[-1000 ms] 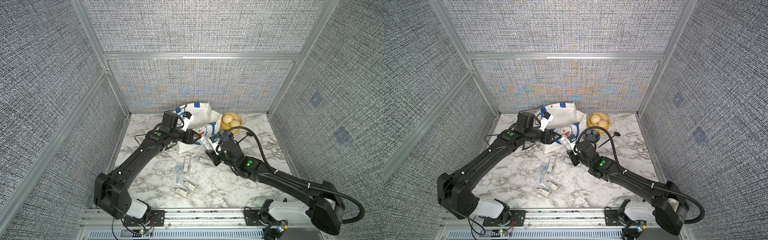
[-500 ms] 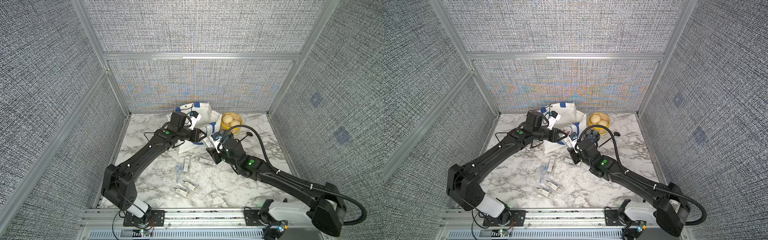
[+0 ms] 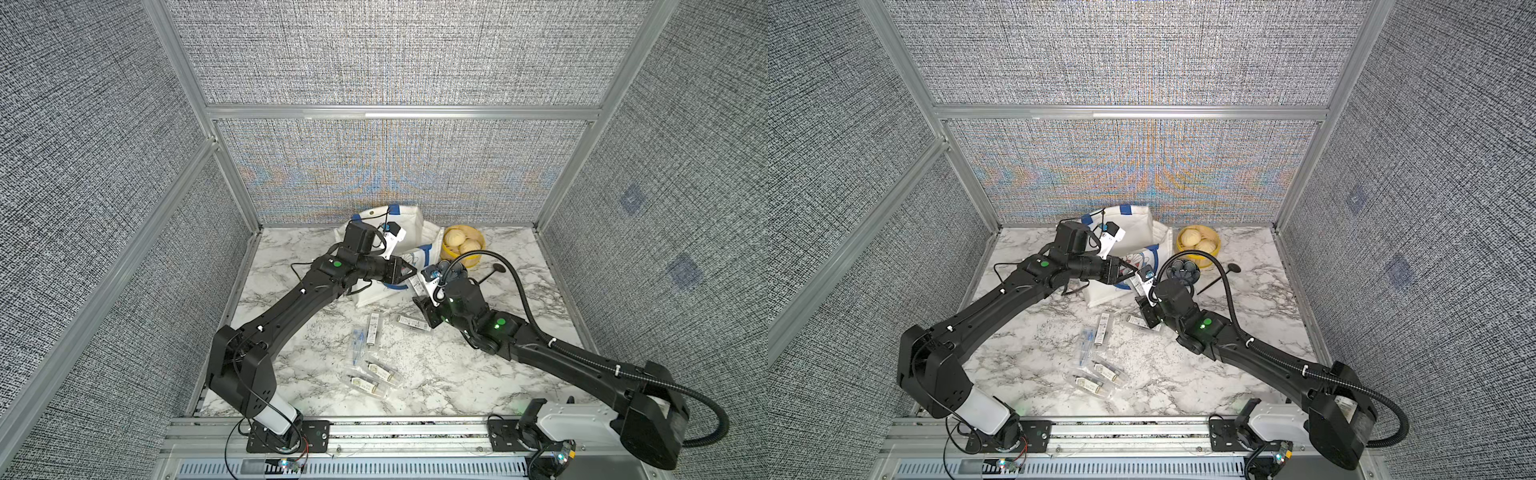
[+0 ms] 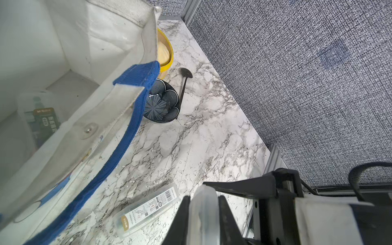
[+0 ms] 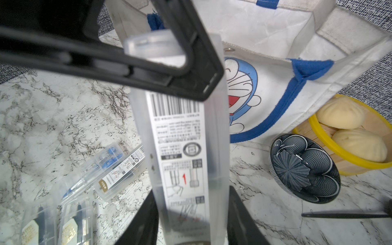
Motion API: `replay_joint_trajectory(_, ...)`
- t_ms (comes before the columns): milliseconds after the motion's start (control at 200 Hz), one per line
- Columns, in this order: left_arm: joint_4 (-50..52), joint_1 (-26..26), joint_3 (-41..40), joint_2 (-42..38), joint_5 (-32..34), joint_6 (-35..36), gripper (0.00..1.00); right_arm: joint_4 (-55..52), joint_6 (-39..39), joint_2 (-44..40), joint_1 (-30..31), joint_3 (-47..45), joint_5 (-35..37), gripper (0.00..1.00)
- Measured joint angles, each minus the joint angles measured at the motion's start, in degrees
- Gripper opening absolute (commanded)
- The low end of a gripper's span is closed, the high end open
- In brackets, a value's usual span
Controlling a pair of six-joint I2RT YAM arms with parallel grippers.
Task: Put the compass set into the canvas bag
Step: Pick up the compass set at the center of the board, then place the compass set in the canvas bag.
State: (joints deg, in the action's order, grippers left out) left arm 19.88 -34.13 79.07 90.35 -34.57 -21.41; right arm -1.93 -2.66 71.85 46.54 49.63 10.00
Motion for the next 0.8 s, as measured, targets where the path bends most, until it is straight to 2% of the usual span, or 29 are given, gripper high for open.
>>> replay_joint_trajectory(70,0.31,-0.04,0.44,0.00,0.04,-0.02,0.07,0.81,0.00,-0.28,0.00,-0.42,0.17,0.65)
replay_joint_trajectory(220,1.86,-0.07,3.02,0.20,1.68,0.13,0.07,2.60,-0.17,-1.40,0.00,-4.09,0.15,0.77)
replay_joint_trajectory(580,11.34,1.20,18.01,3.52,7.78,6.05,0.07,9.97,-3.69,-3.32,-0.07,-18.47,-0.92,0.79)
replay_joint_trajectory(800,15.76,4.07,32.22,10.47,12.81,9.44,0.06,13.70,-4.55,-0.52,-0.09,-19.15,-2.91,0.79)
